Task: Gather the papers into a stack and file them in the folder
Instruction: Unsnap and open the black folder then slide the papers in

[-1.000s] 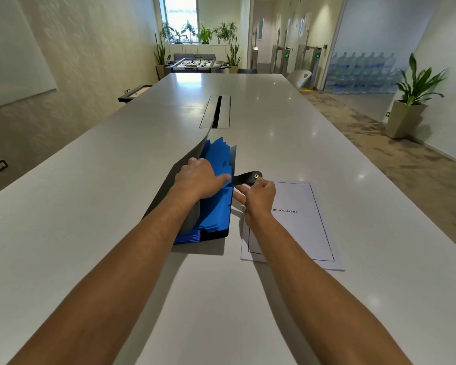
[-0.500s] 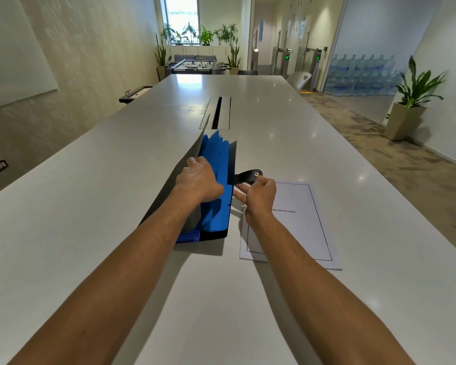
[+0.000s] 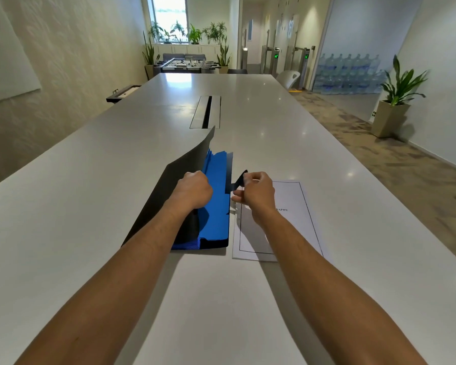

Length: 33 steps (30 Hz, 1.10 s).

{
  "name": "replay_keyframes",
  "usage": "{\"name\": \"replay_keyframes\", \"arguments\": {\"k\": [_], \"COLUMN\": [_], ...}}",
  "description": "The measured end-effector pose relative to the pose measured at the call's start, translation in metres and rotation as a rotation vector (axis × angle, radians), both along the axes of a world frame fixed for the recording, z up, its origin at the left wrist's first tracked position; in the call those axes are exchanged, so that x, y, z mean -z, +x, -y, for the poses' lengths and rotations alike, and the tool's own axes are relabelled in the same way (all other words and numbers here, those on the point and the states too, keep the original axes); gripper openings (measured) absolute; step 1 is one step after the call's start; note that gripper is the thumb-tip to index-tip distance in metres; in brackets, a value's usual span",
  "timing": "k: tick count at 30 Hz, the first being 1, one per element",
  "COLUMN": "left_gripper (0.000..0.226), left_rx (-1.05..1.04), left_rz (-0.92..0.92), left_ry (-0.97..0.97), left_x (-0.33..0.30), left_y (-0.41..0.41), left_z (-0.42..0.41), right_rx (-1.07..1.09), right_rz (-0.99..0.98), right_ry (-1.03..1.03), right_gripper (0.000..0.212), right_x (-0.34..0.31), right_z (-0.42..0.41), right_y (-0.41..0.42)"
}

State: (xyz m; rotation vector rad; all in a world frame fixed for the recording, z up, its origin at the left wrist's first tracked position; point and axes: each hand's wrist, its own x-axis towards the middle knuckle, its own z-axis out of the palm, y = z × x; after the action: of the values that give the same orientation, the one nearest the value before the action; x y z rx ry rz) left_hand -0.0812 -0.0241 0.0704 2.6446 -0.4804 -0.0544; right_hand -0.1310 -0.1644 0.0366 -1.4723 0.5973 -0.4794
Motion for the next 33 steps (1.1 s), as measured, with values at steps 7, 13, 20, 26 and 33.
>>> {"name": "replay_keyframes", "arguments": {"k": [7,13,20,26,33], "left_gripper": [0.012,0.056,0.083,0.089,0.086], "left_rx": [-0.026,0.062,0.088,0.071,0.092], "left_rz": [-0.050,-0.059,0.005,0.045,0.047], "left_ry": [0.035,0.200,0.347,0.418,0.449], "left_x": [0.023,0.035,0.043,0.047,0.046], "left_y": [-0.004,-0.006,-0.012,-0.014,-0.014], "left_z": [0.015,0.025,0.034,0.038,0.039], "right_rx": [0.064,0.255,0.131,0.097,0.084], "right_rz": [-0.091,-0.445,-0.692,-0.728,-0.688], "right_ry": [-0.442,-0.766,-0.859,-0.871,-0.629], "right_gripper": [0.016,0.031,0.044,0.033,0.033], "right_x": [-0.001,0.023,0.037,0.026,0.016], "right_z": [0.051,0.105,0.125,0.116,0.127], "right_y": [-0.036,-0.079,-0.101,-0.096,-0.091]}}
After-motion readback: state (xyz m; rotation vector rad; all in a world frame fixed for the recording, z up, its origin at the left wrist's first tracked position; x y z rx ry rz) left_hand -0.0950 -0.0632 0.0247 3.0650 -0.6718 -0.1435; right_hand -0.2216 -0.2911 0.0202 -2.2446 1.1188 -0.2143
